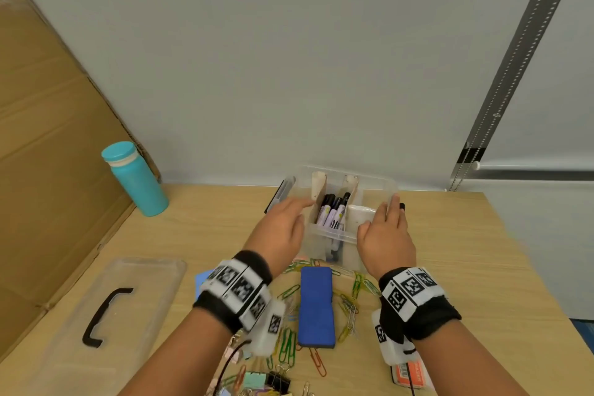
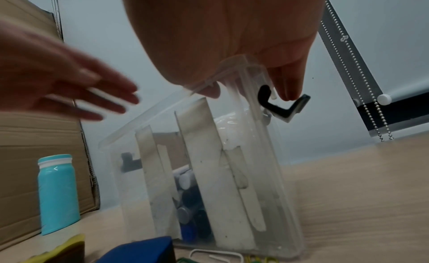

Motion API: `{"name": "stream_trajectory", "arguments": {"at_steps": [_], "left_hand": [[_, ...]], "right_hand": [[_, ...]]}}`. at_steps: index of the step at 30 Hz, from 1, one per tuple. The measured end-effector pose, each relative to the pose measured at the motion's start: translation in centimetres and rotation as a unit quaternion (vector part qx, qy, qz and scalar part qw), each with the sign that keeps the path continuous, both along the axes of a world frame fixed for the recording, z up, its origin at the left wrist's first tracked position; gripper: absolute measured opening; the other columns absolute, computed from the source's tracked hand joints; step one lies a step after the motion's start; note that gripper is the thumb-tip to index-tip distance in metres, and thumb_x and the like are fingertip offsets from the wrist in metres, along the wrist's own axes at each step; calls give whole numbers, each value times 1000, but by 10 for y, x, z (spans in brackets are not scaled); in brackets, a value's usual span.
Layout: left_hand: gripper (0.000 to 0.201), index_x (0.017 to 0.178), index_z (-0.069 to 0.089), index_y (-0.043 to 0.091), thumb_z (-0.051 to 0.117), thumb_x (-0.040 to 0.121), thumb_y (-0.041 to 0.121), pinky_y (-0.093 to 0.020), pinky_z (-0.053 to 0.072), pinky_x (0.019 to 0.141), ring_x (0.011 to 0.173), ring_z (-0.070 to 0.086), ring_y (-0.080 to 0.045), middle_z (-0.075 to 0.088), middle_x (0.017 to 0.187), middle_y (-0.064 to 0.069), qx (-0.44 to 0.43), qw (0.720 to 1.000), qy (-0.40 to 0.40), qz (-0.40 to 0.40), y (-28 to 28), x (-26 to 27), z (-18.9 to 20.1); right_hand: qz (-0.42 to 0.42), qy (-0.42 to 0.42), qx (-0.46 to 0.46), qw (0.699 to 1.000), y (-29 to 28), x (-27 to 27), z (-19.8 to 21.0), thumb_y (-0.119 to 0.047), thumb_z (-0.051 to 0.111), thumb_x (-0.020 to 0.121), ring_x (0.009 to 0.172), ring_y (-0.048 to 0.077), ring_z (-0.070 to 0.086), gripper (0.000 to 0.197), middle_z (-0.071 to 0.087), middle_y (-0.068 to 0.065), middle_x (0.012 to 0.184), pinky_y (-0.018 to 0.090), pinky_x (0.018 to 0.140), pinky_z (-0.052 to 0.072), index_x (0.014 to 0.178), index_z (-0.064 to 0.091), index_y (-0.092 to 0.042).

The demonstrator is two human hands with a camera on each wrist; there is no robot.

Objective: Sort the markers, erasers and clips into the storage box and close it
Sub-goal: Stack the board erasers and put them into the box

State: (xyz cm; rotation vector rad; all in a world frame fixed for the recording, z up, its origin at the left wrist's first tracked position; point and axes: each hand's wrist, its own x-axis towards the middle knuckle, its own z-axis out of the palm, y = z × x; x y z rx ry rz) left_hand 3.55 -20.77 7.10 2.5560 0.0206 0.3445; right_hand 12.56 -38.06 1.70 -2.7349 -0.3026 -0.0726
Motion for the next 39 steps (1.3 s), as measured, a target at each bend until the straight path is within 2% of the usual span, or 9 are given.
{"name": "stream_trajectory", "arguments": {"at_steps": [6, 13, 17, 19, 21, 26, 30, 35, 39], "left_hand": [[29, 124, 54, 24, 44, 98, 19, -20, 35, 93, 117, 50, -13, 54, 126, 6, 4, 989, 86, 118, 71, -96, -52], [37, 130, 49, 24, 50, 95, 35, -32, 41, 102, 121, 48, -18, 50, 134, 3, 46, 969, 169, 173, 112, -135, -72], [49, 136, 42, 27, 50, 92, 45, -30, 40, 102, 122, 44, -17, 46, 135, 5, 82, 970, 195, 123, 100, -109, -70], [55, 139, 36, 27, 49, 91, 49, -33, 40, 101, 123, 44, -18, 44, 137, 3, 106, 968, 210, 87, 90, -93, -73], [62, 143, 30, 24, 48, 90, 52, -36, 40, 102, 126, 42, -22, 42, 140, 0, 134, 961, 234, 65, 81, -79, -76], [60, 138, 32, 15, 52, 90, 44, -39, 39, 100, 124, 41, -31, 39, 140, -9, 207, 932, 292, 59, 70, -59, -80], [54, 136, 33, 14, 54, 90, 36, -41, 43, 96, 121, 42, -34, 36, 138, -11, 211, 928, 305, 47, 66, -59, -83], [69, 141, 27, 19, 57, 85, 44, -39, 44, 99, 122, 46, -29, 43, 137, -9, 105, 949, 296, 20, 81, -62, -81], [65, 141, 28, 25, 56, 85, 42, -28, 48, 86, 109, 57, -21, 50, 133, -4, -118, 956, 268, 15, 104, -74, -68]], "right_hand": [[2, -22, 14, 1000, -1, 1, -2, -29, 31, 96, 139, 40, 26, 55, 8, 20, 158, 45, 107, 36, 146, 25, -7], [22, -153, 29, 988, 3, -23, 7, -17, 49, 89, 139, 42, 21, 52, 20, 18, 154, 52, 113, 24, 139, 37, -8], [137, -246, 75, 957, 23, -71, 18, -16, 55, 84, 109, 20, 43, 29, 48, 6, 119, 33, 90, 46, 114, 54, -14], [202, -191, 66, 958, 35, -87, 13, -19, 52, 87, 95, 13, 46, 17, 49, -3, 105, 22, 74, 43, 104, 54, -19], [214, -103, 21, 971, 47, -96, -1, -26, 48, 91, 97, 16, 49, 16, 46, -3, 106, 23, 69, 44, 106, 51, -20], [106, 110, -173, 973, 63, -106, -37, -57, 39, 92, 118, 30, 45, 63, 18, 11, 149, 37, 86, 49, 144, 24, -23], [75, 138, -186, 970, 67, -110, -43, -58, 42, 91, 115, 34, 49, 70, 12, 16, 150, 38, 90, 48, 148, 14, -30], [34, 213, -26, 976, 60, -107, -39, -48, 54, 86, 109, 37, 53, 75, 32, 17, 131, 39, 94, 47, 145, 15, -24], [3, 298, 234, 926, 47, -108, -16, -33, 49, 94, 88, 21, 62, 50, 59, 7, 104, 32, 78, 49, 136, 23, -23]]}}
